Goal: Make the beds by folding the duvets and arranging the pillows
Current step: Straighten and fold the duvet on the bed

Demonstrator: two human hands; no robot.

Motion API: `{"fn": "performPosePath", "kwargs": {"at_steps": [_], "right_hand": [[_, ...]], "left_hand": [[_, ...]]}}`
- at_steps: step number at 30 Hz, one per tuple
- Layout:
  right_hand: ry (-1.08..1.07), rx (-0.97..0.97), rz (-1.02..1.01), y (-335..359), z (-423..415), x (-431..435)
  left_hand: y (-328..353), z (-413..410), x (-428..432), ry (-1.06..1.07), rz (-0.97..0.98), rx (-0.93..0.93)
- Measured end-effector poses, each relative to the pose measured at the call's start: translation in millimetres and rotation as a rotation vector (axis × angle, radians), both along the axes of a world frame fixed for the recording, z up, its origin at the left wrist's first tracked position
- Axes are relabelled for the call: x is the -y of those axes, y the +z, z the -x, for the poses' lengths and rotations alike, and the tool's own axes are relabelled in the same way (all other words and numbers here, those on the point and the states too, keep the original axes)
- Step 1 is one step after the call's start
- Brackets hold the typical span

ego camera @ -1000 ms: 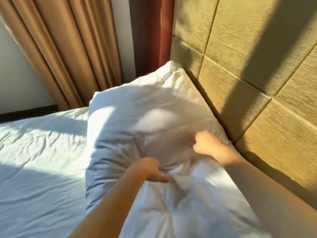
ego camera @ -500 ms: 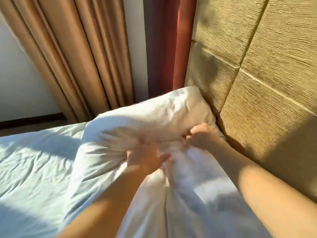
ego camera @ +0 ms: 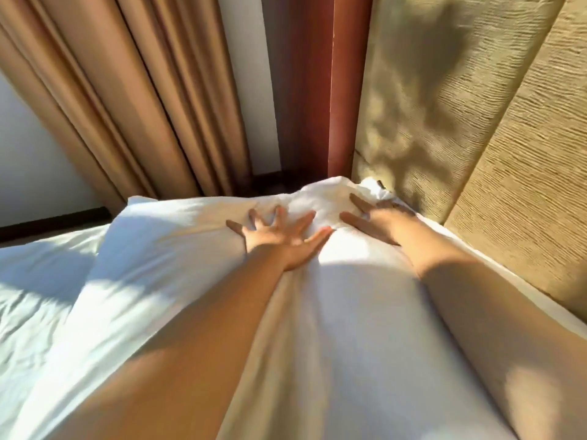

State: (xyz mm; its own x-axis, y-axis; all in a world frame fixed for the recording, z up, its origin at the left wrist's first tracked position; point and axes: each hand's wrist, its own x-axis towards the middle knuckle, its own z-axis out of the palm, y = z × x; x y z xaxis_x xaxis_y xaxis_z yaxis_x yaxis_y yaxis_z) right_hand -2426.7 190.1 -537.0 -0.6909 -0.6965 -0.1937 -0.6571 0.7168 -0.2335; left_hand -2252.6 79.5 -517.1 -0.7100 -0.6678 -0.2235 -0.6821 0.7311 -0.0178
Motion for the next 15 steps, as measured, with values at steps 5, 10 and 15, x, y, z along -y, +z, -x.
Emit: {"fn": "performPosePath", "kwargs": {"at_steps": [5, 10, 15], "right_hand": [[0.073, 0.211, -0.1, -4, -10, -1], [0.019, 0.081, -0.026, 38, -47, -12], [0.061, 0.054, -0.112, 38, -83, -33]], "left_hand": [[-18, 5, 7, 0.006, -0.105, 0.021], [19, -8, -4, -0.007, -0.203, -0.004], [33, -118, -5, 0.147, 0.277, -0.178]]}}
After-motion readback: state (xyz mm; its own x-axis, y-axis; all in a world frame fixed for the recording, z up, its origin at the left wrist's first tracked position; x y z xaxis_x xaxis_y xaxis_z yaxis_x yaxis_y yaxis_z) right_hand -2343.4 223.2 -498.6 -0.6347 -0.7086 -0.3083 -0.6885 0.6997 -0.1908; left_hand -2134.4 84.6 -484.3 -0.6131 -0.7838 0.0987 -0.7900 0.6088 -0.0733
